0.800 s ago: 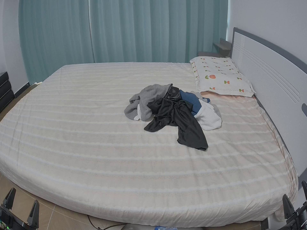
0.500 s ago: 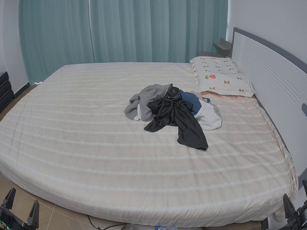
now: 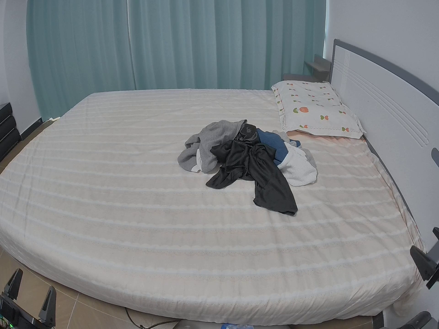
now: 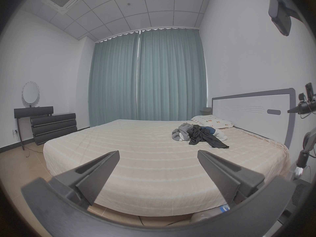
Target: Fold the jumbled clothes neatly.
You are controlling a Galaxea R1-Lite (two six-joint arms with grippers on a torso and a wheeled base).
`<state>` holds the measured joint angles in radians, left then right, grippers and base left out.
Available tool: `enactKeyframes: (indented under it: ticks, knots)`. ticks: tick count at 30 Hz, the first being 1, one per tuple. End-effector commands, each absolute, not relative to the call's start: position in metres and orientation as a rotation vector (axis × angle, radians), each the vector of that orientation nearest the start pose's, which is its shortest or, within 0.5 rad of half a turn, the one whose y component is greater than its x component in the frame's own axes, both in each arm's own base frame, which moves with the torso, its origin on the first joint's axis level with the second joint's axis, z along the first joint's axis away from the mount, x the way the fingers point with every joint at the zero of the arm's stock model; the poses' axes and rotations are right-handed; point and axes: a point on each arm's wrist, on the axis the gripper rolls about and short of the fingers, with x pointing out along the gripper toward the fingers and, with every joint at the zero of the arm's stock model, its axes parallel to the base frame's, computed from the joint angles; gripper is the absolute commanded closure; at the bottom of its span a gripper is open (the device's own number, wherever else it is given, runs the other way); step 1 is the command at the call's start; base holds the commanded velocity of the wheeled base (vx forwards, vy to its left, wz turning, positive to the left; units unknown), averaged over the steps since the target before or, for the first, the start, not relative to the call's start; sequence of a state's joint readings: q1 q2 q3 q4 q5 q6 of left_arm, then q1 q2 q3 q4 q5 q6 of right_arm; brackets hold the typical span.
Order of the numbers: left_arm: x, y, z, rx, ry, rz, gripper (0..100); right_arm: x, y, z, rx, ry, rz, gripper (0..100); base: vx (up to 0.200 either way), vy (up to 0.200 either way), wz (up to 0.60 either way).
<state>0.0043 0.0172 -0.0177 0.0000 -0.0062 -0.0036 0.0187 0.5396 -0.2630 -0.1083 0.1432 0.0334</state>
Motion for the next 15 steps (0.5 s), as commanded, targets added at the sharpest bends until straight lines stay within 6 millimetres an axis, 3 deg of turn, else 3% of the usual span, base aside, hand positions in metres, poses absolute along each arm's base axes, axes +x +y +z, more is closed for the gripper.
enactKeyframes:
  ticks: [1, 9, 12, 14, 15]
  knots:
    - [-0.023, 0.0, 0.076, -0.003, -0.003, -0.002, 0, 0.227, 0.035, 0.132, 0.232, 0.625, 0.255, 0, 0.0, 0.0, 0.0]
    - [-0.023, 0.0, 0.076, -0.003, -0.003, -0.002, 0, 0.33, 0.082, 0.083, 0.396, 0.737, 0.195, 0, 0.0, 0.0, 0.0]
    - [-0.023, 0.0, 0.076, -0.005, -0.003, -0.002, 0, 0.361, 0.099, 0.06, 0.428, 0.756, 0.148, 0, 0.0, 0.0, 0.0]
    - [-0.023, 0.0, 0.076, -0.003, -0.003, -0.002, 0, 0.367, 0.104, 0.054, 0.433, 0.757, 0.135, 0, 0.0, 0.0, 0.0]
    - [-0.023, 0.0, 0.076, -0.005, -0.003, 0.0, 0, 0.383, 0.113, 0.041, 0.448, 0.759, 0.102, 0, 0.0, 0.0, 0.0]
